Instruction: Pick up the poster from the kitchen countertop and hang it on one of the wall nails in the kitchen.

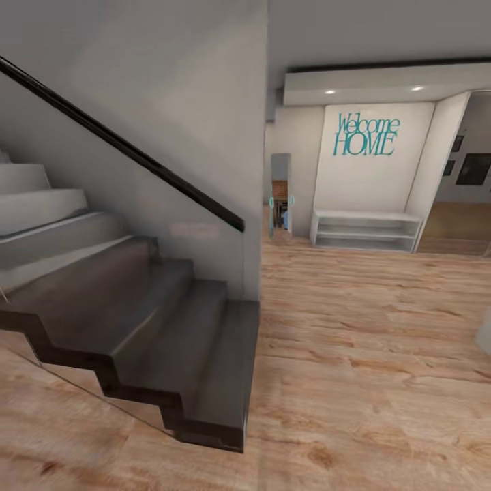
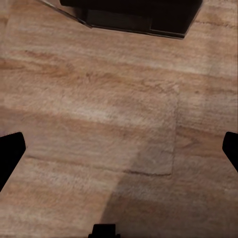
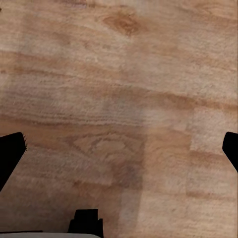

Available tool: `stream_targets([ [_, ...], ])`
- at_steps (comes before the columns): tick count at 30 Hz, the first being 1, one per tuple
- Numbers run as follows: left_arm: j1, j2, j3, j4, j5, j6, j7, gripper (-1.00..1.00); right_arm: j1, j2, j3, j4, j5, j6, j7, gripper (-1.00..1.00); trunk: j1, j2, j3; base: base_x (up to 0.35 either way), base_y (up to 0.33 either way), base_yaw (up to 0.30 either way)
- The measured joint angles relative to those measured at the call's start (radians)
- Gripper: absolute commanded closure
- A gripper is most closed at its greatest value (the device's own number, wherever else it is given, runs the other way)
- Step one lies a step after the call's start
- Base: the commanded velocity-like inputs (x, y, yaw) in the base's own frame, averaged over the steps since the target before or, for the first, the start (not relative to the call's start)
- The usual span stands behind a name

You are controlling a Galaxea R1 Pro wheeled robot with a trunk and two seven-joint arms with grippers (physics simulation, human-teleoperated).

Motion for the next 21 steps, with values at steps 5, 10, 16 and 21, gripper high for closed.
stream_targets([
  [5, 0.000, 0.000, 0.000, 0.000, 0.000, 0.000, 0.000, -1.00, 0.000, 0.000, 0.000, 0.001, 0.000, 0.000, 0.000, -1.00, 0.000, 0.000, 0.000, 0.000, 0.000, 0.290],
  [10, 0.000, 0.000, 0.001, 0.001, 0.000, 0.000, 0.000, -1.00, 0.000, 0.000, 0.000, 0.001, 0.000, 0.000, 0.000, -1.00, 0.000, 0.000, 0.000, 0.000, 0.000, 0.290],
  [16, 0.000, 0.001, 0.002, 0.002, 0.000, 0.000, 0.000, -1.00, 0.000, 0.000, 0.000, 0.001, 0.000, 0.000, 0.000, -1.00, 0.000, 0.000, 0.000, 0.000, 0.000, 0.290],
  [21, 0.000, 0.014, 0.003, 0.001, 0.001, 0.001, 0.001, -1.00, 0.000, 0.000, 0.000, 0.001, 0.000, 0.000, 0.000, -1.00, 0.000, 0.000, 0.000, 0.000, 0.000, 0.290],
])
